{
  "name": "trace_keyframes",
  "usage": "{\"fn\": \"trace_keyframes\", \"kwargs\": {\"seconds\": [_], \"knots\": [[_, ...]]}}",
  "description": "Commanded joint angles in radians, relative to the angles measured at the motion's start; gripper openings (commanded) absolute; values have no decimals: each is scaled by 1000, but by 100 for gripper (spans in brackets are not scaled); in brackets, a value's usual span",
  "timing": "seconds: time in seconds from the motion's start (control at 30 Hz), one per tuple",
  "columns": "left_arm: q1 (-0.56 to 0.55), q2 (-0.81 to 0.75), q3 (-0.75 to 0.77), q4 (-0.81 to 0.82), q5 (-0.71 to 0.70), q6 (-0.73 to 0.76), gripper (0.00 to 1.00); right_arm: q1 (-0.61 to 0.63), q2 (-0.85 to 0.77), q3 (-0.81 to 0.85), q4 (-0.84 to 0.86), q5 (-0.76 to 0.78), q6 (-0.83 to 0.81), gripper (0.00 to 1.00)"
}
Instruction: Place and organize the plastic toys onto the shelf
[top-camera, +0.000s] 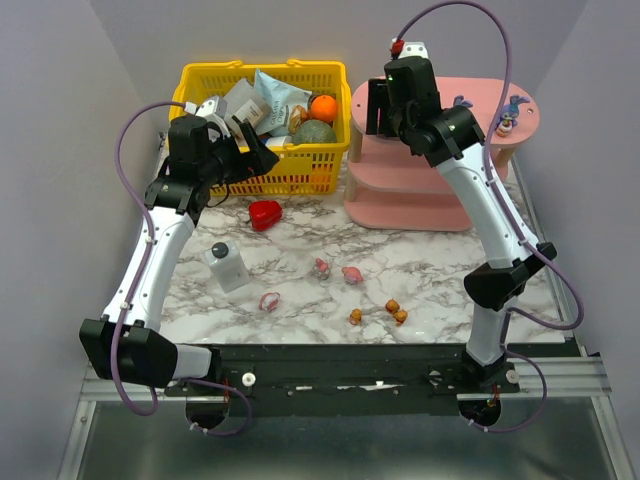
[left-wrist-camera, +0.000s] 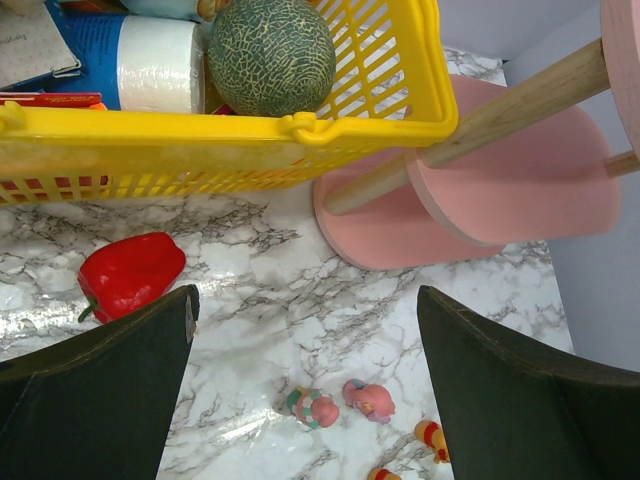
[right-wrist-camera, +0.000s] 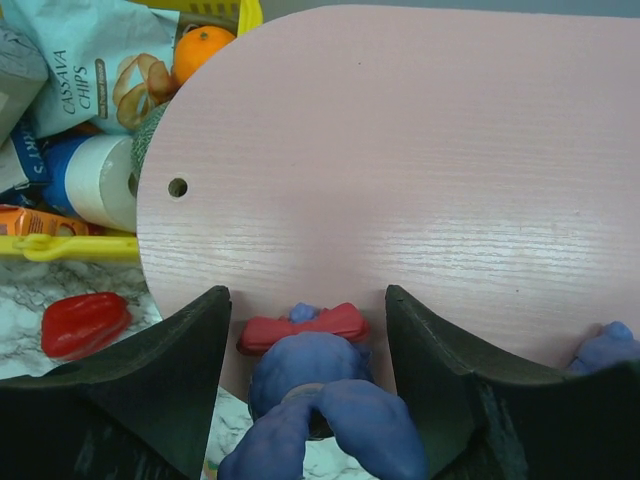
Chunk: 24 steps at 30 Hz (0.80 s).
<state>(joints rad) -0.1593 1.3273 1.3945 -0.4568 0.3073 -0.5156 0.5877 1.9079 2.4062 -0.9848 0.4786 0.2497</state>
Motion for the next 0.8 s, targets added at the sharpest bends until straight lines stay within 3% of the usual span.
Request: {"fn": "trace_keyframes", "kwargs": {"seconds": [0.0,0.2,0.63,0.77], "knots": [[-5,4,14,-6,-5,17,99,-6,-1,15,3,-31,-15,80],[-5,1,15,-11,-8,19,99,-6,-86,-47,55,-74,-32,89],[-5,-23,34,-31,-5,6,99,-6,-268,-64,-1,-193,-17,90],[-8,-48,5,-5,73,-14,99,-6,-400,-205,-25,-238,11,90]]}}
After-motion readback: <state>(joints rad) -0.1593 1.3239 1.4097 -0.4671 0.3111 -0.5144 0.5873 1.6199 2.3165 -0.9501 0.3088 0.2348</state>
